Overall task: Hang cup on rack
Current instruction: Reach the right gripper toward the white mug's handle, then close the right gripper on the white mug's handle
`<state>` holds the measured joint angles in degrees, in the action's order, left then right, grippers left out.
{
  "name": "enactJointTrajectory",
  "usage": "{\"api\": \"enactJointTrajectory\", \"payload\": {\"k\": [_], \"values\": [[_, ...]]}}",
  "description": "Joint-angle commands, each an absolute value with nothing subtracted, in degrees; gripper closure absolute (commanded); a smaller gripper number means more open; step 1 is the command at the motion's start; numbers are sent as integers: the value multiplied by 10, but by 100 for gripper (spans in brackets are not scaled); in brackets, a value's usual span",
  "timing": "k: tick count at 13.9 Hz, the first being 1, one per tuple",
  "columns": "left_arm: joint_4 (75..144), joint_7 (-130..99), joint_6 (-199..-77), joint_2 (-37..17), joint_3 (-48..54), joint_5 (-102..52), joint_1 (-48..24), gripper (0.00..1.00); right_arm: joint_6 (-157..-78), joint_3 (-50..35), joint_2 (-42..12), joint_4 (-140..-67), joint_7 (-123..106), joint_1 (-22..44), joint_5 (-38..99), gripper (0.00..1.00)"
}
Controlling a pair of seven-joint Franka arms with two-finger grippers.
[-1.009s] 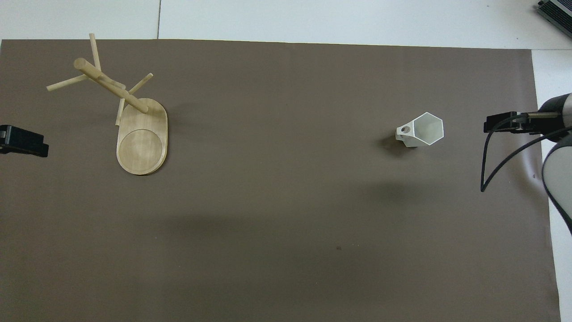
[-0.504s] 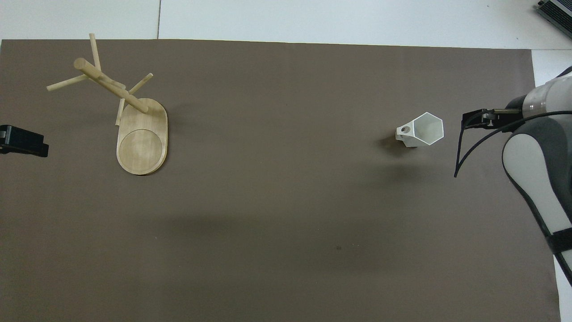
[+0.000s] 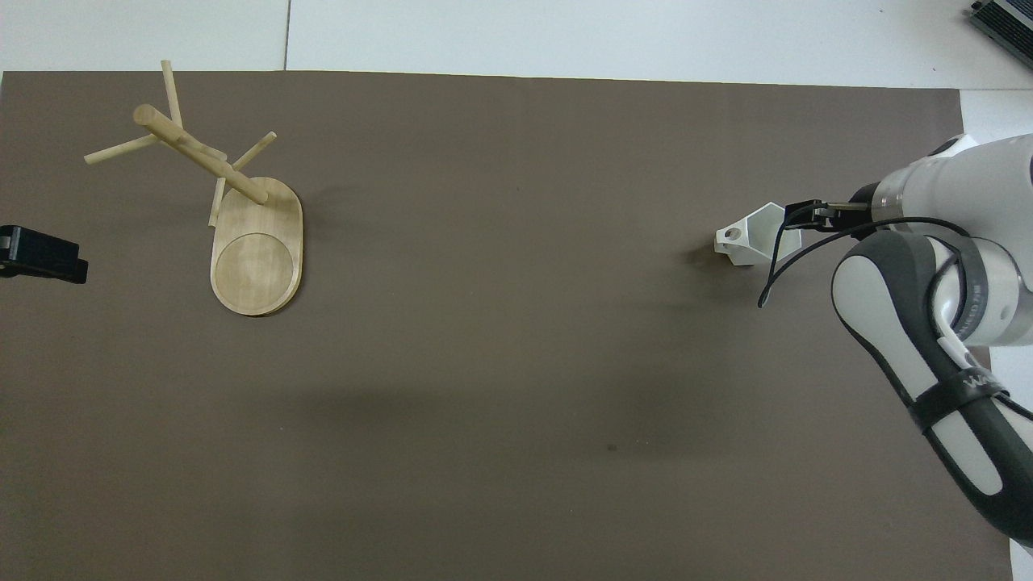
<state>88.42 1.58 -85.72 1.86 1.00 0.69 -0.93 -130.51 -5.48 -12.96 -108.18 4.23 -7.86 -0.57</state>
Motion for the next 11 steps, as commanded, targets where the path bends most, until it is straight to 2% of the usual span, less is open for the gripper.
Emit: {"api": "enactJointTrajectory", "payload": {"k": [1,11], "values": [[902,10,-862,33,12,15,-7,0,-1332,-59,-140,-1091,46,-83,3,0],[902,10,-862,33,12,15,-7,0,-1376,-62,-168,-1098,44,-83,-4,0]]}}
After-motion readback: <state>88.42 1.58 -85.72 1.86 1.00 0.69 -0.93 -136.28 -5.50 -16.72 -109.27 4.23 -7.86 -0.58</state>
